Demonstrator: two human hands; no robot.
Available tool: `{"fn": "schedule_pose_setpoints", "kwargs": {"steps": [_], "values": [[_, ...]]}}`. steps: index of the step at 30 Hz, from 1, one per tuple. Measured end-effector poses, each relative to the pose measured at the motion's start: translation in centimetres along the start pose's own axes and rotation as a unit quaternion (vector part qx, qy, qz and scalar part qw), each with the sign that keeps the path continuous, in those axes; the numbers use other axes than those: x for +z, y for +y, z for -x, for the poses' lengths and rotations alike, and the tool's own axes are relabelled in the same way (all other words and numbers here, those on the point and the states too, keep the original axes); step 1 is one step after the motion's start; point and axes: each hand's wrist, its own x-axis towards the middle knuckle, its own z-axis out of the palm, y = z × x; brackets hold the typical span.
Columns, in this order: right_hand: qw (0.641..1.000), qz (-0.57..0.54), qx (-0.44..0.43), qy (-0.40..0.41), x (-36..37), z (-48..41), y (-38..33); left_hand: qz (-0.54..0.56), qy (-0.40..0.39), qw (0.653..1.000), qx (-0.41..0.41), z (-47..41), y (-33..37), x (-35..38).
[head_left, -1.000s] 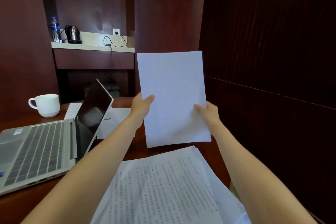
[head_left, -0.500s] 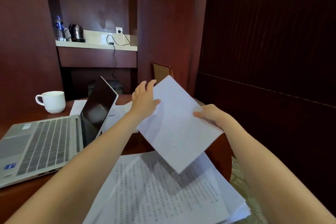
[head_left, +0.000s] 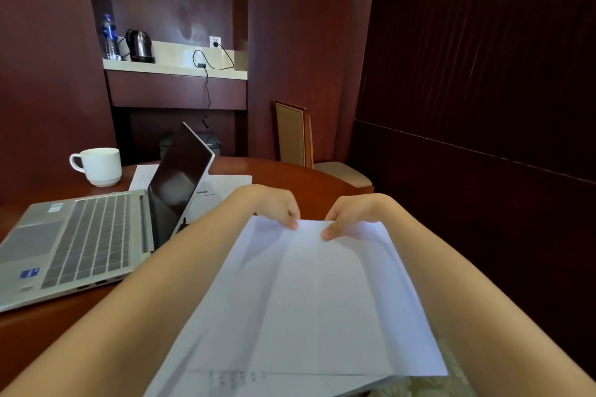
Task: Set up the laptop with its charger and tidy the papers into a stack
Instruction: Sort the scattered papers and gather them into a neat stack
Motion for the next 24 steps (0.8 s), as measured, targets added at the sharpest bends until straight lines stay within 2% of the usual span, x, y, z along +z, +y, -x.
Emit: {"fn": "schedule_pose_setpoints", "kwargs": {"steps": [4,7,14,18,22,24], "values": [[1.0,-0.021,0.001,-0.005,0.4,-1.0,1.0,0.051,-0.073,0.993,-0.078,0.9,-0.8,1.2],[1.0,-0.025,-0.001,0.01,0.6,-1.4,1.3,0.097,-0.123,0.982,-0.106,1.0,-1.5,1.8],[1.0,-0.019,0.003,0.018,1.2,-2.3,1.1,0.1,-0.172,0.966,-0.165,0.8,-1.8,1.7],[0.998,-0.053,0.012,0.022,1.3,-2.6,0.5,0.049,-0.145,0.958,-0.241,0.2,-2.0,1.4],[0.991,-0.115,0.019,0.06,1.8,-3.6,-0.6,-0.026,-0.017,0.955,-0.295,-1.2,-3.5,2.4],[0.984,-0.162,0.014,0.073,2.3,-4.4,-1.3,-0.039,0.012,0.95,-0.31,-1.9,-5.0,3.3]]}}
